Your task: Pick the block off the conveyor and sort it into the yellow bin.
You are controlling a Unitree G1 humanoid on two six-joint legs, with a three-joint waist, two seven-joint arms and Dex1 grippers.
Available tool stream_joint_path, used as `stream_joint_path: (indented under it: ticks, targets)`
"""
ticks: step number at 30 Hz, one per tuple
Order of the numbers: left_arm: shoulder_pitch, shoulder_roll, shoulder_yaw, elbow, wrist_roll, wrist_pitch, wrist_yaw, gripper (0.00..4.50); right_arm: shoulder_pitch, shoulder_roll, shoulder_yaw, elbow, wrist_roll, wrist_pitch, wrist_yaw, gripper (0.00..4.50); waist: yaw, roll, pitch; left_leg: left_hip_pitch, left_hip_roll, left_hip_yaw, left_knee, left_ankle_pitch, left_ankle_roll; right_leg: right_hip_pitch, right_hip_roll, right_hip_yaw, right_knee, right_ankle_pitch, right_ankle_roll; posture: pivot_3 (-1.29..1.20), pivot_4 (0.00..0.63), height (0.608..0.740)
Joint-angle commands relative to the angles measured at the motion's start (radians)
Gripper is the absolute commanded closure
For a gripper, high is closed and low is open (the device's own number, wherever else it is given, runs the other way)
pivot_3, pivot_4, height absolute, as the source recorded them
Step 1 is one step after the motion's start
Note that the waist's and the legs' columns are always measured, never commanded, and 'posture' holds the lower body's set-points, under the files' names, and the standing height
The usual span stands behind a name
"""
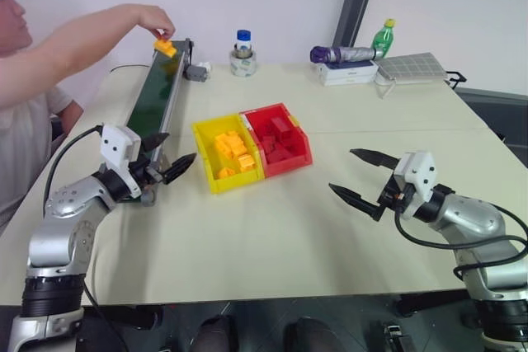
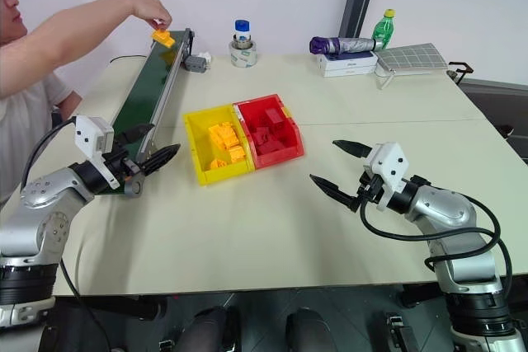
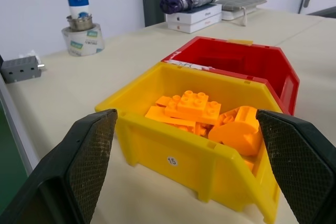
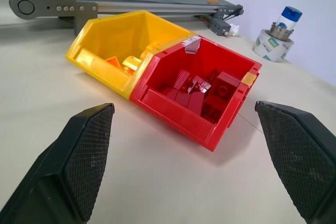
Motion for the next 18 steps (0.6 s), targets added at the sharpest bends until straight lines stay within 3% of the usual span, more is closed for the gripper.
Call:
stream_joint_path:
  ticks: [1, 18]
  targets:
    - [-0.003, -0.003, 0.011, -0.031, 0.007, -0.015, 0.019, 0.03, -0.018, 0.000, -0.011, -0.014, 0.009, -0.018, 0.002, 0.00, 0.000, 0.000, 0.000, 0.000, 0.000, 0.000, 0.000, 0.000, 0.000, 0.000, 0.000, 0.000, 0.000, 0.000, 0.000, 0.00, 0.150, 0.740]
    - [0.003, -0.004, 0.018, -0.034, 0.006, -0.023, 0.005, 0.03, -0.031, 0.001, -0.004, 0.001, 0.005, -0.025, 0.011, 0.00, 0.000, 0.000, 0.000, 0.000, 0.000, 0.000, 0.000, 0.000, 0.000, 0.000, 0.000, 0.000, 0.000, 0.000, 0.000, 0.00, 0.150, 0.740]
